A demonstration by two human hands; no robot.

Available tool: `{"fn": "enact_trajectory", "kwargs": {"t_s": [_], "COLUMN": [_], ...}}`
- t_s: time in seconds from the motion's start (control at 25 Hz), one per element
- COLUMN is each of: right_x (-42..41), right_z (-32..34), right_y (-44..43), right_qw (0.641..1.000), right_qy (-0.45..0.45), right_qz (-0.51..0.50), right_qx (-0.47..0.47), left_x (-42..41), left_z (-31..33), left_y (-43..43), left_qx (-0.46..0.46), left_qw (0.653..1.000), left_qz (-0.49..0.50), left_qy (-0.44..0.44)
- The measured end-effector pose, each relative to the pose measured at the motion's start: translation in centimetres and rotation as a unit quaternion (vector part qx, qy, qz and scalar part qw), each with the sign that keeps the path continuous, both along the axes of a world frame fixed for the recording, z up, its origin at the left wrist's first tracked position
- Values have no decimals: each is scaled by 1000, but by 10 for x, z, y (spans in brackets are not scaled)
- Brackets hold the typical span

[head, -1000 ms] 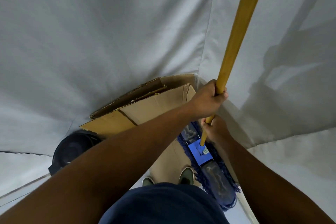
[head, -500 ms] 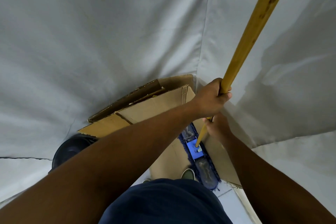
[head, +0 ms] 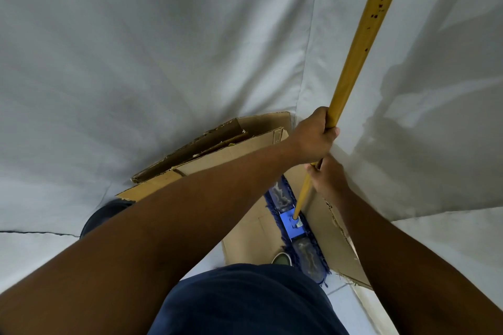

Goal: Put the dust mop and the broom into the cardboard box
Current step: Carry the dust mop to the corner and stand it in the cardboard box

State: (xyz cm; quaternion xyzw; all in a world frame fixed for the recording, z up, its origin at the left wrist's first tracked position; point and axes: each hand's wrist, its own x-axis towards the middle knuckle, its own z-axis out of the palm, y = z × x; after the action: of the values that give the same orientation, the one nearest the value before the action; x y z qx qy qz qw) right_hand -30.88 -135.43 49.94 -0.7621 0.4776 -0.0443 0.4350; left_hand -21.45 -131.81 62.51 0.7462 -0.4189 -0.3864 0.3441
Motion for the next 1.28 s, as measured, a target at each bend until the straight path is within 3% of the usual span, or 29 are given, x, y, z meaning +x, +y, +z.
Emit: {"fn": "enact_trajectory", "kwargs": {"t_s": [0.36,0.52,0.6,0.68,0.76,0.84,1.0,1.28], "right_x": [0,-5,-7,-9,-10,-8,-4,52], "right_z": [4,0,0,1,2,3,6,16], "right_y": [-28,-33,-30,-23,-15,-9,3,47], "right_qw": [999,999,998,988,966,951,931,890], "right_qy": [16,3,-16,-19,3,32,70,13], "right_qz": [-37,-37,-62,-72,-38,-1,50,203], "right_qx": [-10,2,-25,-136,-256,-309,-356,-409], "left_x": [7,5,4,6,13,22,38,91], "left_z": [-1,2,2,-1,-9,-21,-40,-41], "left_y": [-7,-6,-2,6,14,23,59,200], "left_qx": [42,48,42,30,39,71,115,193], "left_qw": [997,997,998,986,944,908,867,858], "left_qz": [-20,-33,-44,-86,-127,-140,-133,50], "left_qy": [61,46,-5,-140,-303,-388,-466,-473]}}
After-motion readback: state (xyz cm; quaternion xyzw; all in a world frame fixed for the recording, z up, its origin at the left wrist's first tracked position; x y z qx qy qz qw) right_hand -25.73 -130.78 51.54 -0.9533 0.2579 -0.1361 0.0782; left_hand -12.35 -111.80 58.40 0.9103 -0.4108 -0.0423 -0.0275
